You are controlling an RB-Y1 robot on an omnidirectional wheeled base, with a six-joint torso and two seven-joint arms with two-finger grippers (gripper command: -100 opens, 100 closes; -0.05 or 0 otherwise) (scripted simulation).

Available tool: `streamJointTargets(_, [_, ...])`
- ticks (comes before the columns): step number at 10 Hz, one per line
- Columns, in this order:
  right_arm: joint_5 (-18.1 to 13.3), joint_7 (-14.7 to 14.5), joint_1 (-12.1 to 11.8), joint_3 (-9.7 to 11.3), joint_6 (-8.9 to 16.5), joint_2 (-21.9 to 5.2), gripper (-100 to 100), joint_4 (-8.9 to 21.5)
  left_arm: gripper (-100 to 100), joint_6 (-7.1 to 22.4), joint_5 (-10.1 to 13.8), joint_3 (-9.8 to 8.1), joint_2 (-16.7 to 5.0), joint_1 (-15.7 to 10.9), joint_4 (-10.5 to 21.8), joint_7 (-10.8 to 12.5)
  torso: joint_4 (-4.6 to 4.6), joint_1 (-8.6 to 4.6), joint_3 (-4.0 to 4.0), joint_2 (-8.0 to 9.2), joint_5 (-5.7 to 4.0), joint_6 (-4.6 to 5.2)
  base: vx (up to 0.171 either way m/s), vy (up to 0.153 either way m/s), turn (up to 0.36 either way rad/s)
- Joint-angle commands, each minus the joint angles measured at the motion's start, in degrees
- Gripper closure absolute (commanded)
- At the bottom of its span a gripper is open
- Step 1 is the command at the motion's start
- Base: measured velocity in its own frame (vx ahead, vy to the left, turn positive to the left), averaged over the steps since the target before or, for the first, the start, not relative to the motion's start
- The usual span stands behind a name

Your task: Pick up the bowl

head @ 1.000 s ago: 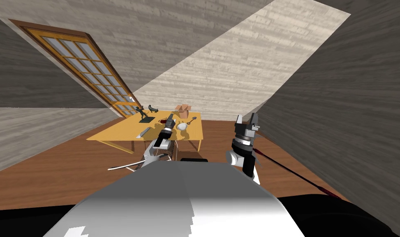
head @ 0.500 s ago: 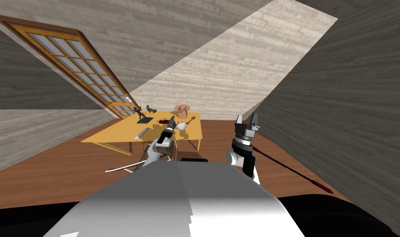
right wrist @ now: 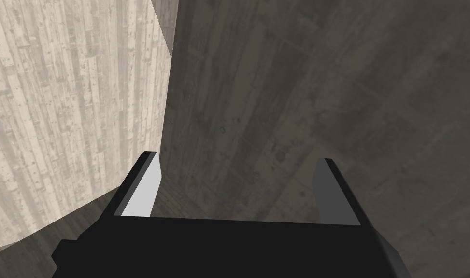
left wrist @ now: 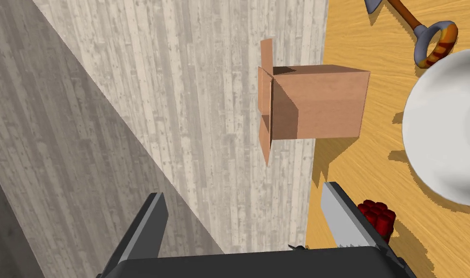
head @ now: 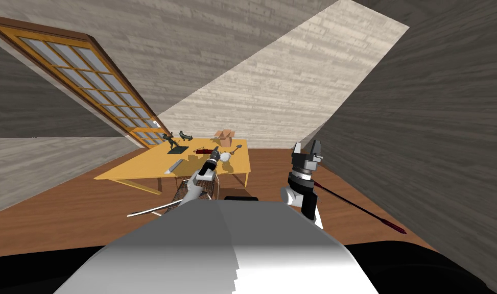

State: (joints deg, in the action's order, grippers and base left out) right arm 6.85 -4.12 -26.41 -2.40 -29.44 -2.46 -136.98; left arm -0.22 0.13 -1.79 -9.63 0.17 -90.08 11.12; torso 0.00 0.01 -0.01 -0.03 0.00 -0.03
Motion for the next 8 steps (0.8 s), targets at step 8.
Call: streamJointTargets(8, [0.0, 0.0, 0.0, 0.0, 0.0, 0.0, 0, 0.0, -100, 9.9, 0.9, -2.23, -0.2, -5.7, 10.8, 2.7, -0.02, -0.01, -0.05, -0.08, 0.00, 0.01, 0.018, -0.004, -0.040])
